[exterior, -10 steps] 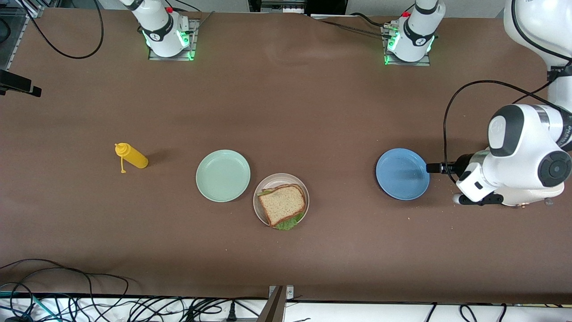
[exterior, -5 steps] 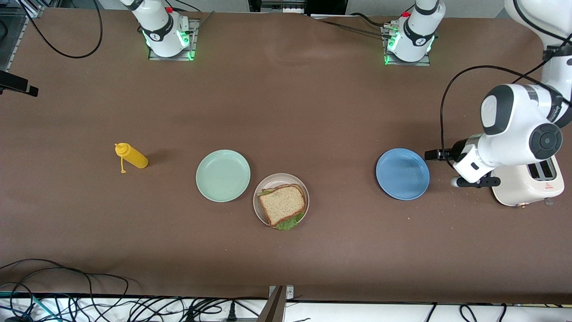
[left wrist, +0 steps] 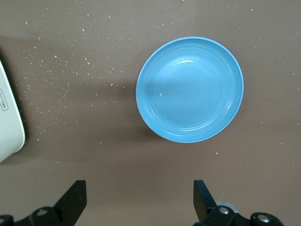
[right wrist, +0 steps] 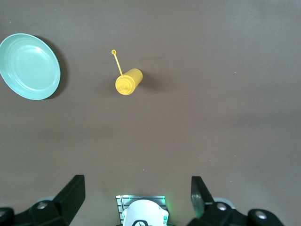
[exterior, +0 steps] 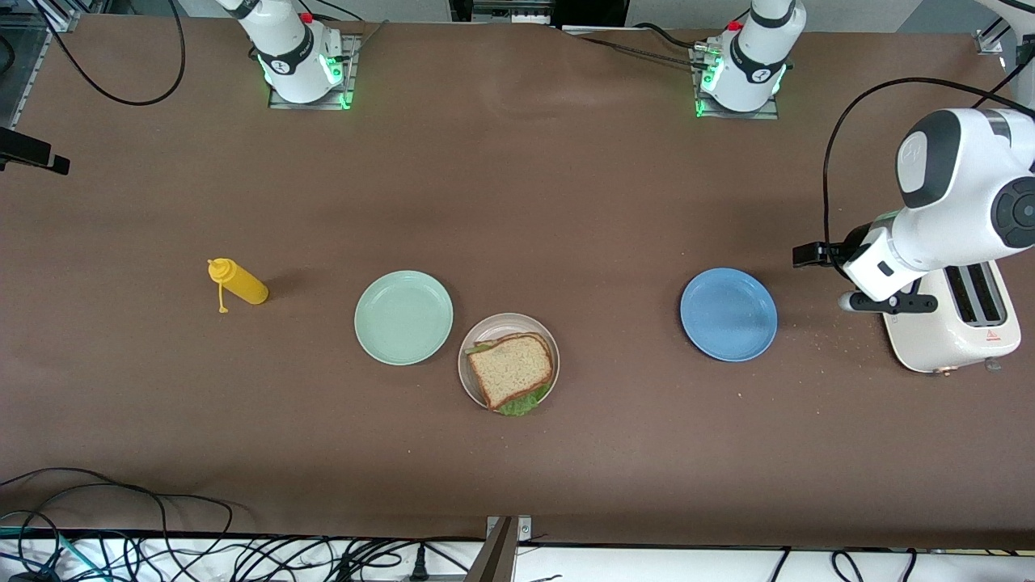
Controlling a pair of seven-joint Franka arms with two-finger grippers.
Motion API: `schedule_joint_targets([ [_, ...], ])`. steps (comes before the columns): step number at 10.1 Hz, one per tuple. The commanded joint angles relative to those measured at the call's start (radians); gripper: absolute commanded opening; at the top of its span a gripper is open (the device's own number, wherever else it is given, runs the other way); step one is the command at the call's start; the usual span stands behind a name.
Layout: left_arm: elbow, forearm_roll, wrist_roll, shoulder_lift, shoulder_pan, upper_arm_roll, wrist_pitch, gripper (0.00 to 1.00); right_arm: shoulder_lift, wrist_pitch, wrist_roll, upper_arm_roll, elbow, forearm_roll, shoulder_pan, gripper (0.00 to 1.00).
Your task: Make sandwich on beige plate with both arms
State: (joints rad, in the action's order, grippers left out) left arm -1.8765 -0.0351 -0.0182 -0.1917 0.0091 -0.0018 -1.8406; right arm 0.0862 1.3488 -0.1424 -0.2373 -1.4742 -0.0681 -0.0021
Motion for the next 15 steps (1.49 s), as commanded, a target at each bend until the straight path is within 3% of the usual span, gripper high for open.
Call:
schedule_joint_targets([
  [1, -0.036, 0.009, -0.025, 0.044, 0.031, -0.009, -0.008, 1.00, -0.016, 0.004, -0.003, 0.003, -0.014, 0.010, -0.002, 1.00],
  [4, 0.002, 0.018, -0.014, 0.032, 0.029, -0.009, 0.040, 1.00, -0.017, 0.006, -0.002, -0.017, -0.014, 0.010, -0.004, 1.00],
  [7, 0.059, 0.018, -0.023, 0.029, 0.020, -0.011, 0.073, 1.00, -0.020, -0.005, -0.031, -0.094, -0.014, -0.085, -0.007, 1.00],
  [8, 0.091, 0.023, -0.025, 0.028, 0.009, -0.012, 0.125, 1.00, -0.020, -0.005, -0.029, -0.091, -0.014, -0.084, -0.004, 1.00],
  [11, 0.169, 0.020, -0.377, 0.029, 0.028, -0.012, 0.178, 1.00, -0.020, 0.001, -0.031, -0.089, -0.014, -0.072, -0.003, 1.00],
  [15, 0.316, 0.021, -0.361, 0.020, 0.043, -0.009, 0.184, 1.00, -0.023, 0.012, -0.031, -0.083, -0.014, -0.036, 0.005, 1.00],
])
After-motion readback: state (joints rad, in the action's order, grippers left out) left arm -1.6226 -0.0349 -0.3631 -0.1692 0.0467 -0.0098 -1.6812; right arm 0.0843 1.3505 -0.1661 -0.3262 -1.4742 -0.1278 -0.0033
